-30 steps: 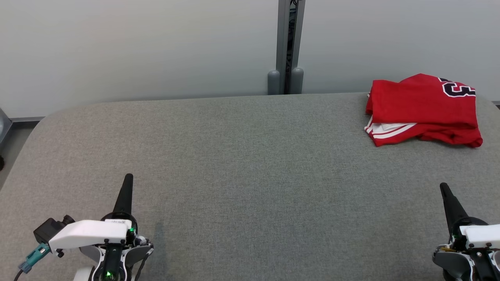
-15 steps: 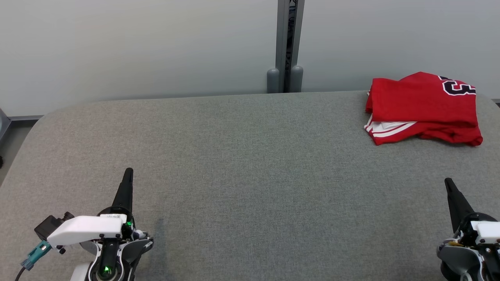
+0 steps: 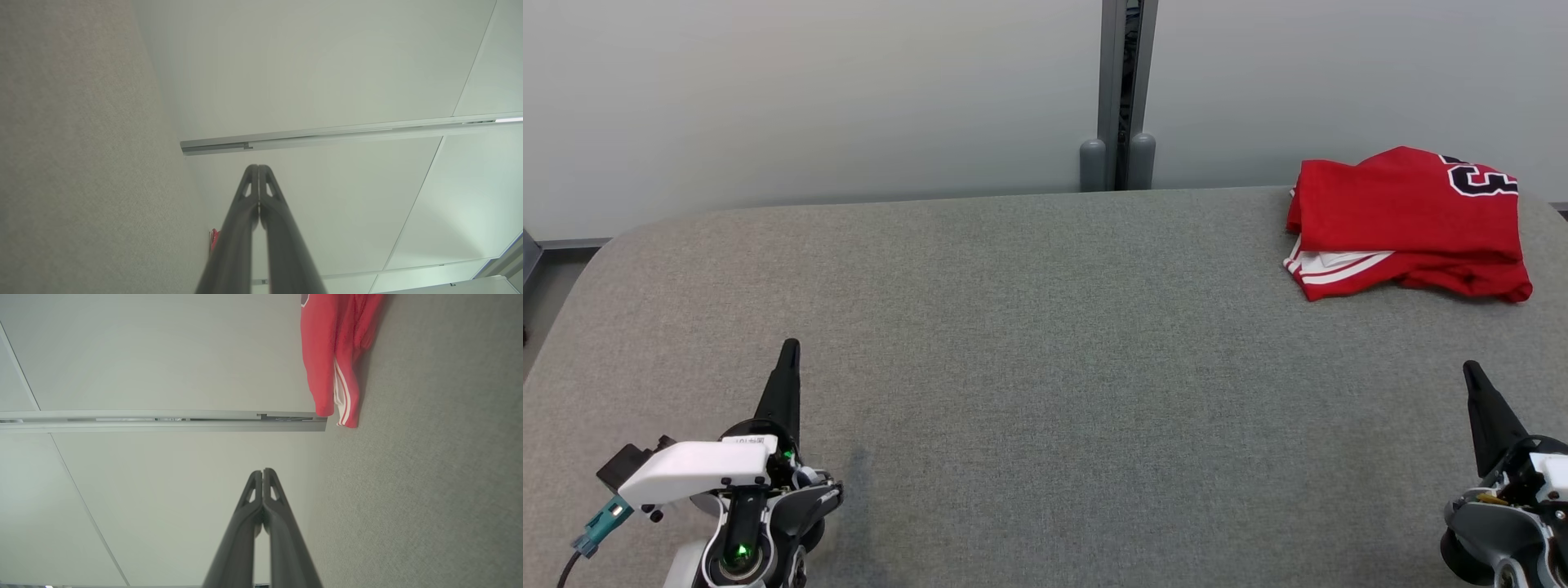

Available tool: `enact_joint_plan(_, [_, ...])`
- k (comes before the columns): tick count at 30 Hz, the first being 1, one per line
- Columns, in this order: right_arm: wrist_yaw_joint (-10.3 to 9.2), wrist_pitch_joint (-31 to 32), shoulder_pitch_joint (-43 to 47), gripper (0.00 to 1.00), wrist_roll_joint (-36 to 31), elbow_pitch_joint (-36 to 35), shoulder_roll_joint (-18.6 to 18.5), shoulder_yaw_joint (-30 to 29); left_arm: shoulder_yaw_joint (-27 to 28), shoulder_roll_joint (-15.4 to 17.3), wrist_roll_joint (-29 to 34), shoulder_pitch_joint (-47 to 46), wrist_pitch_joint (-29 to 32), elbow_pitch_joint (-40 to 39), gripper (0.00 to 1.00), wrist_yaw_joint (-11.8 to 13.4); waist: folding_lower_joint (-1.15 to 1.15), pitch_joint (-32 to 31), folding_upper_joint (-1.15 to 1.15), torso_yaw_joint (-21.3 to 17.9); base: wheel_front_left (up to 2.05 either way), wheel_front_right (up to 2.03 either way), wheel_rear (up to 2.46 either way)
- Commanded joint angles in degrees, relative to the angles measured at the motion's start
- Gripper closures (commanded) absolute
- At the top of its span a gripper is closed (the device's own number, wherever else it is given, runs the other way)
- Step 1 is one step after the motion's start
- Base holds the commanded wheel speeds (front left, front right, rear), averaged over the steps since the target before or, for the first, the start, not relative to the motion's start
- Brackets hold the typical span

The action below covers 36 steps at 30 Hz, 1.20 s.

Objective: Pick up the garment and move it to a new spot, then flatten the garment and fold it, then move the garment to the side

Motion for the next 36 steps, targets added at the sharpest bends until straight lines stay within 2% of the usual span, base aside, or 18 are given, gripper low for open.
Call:
enact_joint_plan(1, [0.01, 0.51, -0.42, 1.00, 0.82, 0.05, -0.19, -0.53, 0.31, 0.30, -0.74, -1.33, 0.16, 0.07, 1.00, -0.52, 0.00, 0.02, 0.00, -0.01, 0.00, 0.00, 0.00])
enact_joint_plan(36, [0.01, 0.95, -0.58, 1.00, -0.17, 0.08, 0.21, -1.02, 0.29, 0.30, -0.61, -0.93, 0.15, 0.01, 1.00, -0.46, 0.00, 0.02, 0.00, -0.01, 0.00, 0.00, 0.00])
